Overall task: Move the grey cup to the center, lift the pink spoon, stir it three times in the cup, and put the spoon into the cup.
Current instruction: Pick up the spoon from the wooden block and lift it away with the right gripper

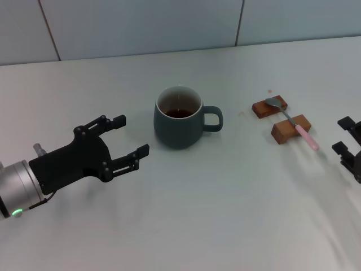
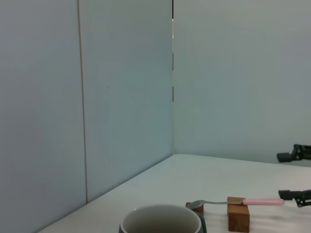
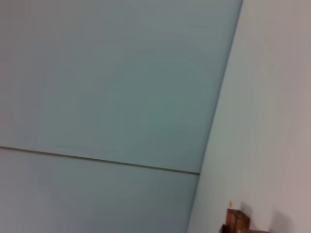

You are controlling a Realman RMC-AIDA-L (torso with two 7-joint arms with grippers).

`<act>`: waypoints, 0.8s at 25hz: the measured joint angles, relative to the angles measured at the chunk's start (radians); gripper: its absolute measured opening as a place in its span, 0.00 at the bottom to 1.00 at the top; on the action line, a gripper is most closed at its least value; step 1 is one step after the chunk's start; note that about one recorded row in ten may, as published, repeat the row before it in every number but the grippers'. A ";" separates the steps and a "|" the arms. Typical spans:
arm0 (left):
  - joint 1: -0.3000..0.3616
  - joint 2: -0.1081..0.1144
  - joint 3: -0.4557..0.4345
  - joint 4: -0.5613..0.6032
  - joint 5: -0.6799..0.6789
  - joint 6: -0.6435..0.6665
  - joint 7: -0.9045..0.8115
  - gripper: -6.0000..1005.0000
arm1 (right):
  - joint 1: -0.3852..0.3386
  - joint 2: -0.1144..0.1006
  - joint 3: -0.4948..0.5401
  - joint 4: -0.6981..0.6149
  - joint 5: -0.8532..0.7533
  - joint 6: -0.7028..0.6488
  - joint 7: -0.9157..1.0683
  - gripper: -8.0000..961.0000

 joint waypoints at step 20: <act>0.000 0.000 0.000 -0.007 0.005 -0.001 0.004 0.82 | 0.049 0.001 -0.033 0.020 -0.023 0.055 -0.005 0.86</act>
